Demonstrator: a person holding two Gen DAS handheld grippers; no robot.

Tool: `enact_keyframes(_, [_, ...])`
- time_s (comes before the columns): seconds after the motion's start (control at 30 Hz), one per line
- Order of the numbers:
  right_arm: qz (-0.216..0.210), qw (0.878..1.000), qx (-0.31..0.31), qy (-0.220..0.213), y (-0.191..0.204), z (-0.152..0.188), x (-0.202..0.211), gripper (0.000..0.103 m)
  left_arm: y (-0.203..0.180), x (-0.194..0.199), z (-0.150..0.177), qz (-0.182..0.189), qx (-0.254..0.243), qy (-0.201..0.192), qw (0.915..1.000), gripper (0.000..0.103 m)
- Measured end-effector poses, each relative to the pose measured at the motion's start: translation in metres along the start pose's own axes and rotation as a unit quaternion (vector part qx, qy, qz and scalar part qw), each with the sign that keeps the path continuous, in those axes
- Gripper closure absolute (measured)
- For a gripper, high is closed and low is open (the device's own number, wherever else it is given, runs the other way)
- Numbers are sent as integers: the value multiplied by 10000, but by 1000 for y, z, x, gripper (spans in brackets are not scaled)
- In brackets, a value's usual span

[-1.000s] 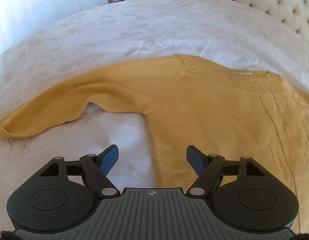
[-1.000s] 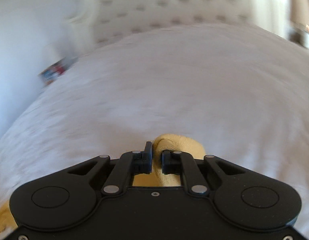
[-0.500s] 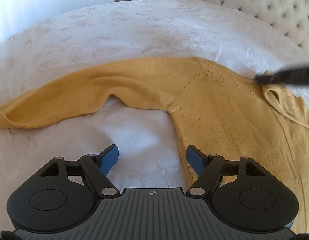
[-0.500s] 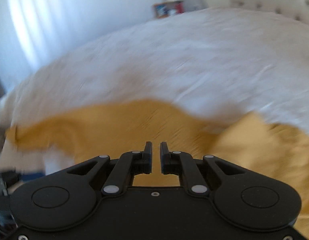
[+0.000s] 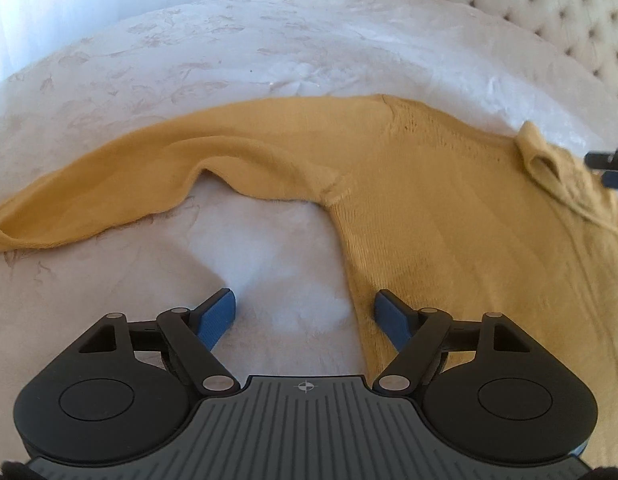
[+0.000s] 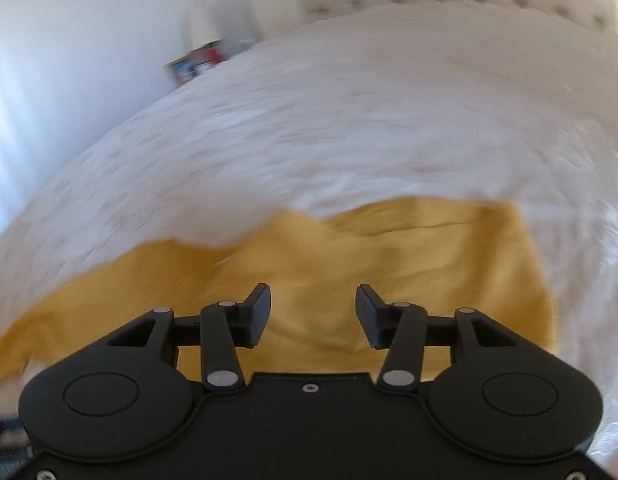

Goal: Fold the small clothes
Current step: 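Fold the held sleeve across the sweater back and open the right gripper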

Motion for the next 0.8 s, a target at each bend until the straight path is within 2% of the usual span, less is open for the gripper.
enact_keyframes(0.1, [67, 9983, -563, 114, -18, -13, -14, 47, -4, -1, 3, -48, -87, -38, 9999, 20])
enact_keyframes(0.3, [309, 9933, -993, 505, -27, -9, -42, 46, -5, 0, 5, -57, -121, -61, 9999, 19])
enact_keyframes(0.33, [299, 9929, -1024, 528, -29, -6, -47, 50, -4, 0, 5, -37, -114, -60, 9999, 19])
enact_keyframes(0.37, [294, 9930, -1015, 528, -27, -6, -49, 79, -3, 1, 5, -18, -110, -55, 9999, 19])
enact_keyframes(0.4, [288, 9934, -969, 542, -25, -7, -49, 94, -2, 1, 4, 2, -102, -50, 9999, 19])
enact_keyframes(0.43, [284, 9939, -925, 530, -23, -9, -49, 93, -1, 1, 3, 31, -86, -49, 9999, 19])
enact_keyframes(0.53, [-18, 9981, -512, 336, -2, -19, -35, 93, 2, 5, 3, 125, -40, -44, 9999, 19])
enact_keyframes(0.63, [-410, 9988, 228, 161, 42, -32, -10, 93, 4, 7, 2, 206, 33, -47, 9998, 19])
enact_keyframes(0.8, [-1245, 9850, 1087, 501, 119, -30, 4, 93, 4, 10, 2, 257, 86, -51, 9996, 19])
Point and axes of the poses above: each gripper's, at about its wrist camera, not at the fingertips, and x roughly against the way its jaws point, y to its left, z to its underside, the point moved 1 cm from there along -x, roughly the way its jaws point, and after that the axes turned 12 degrees about -x, right-handed, at the moved point
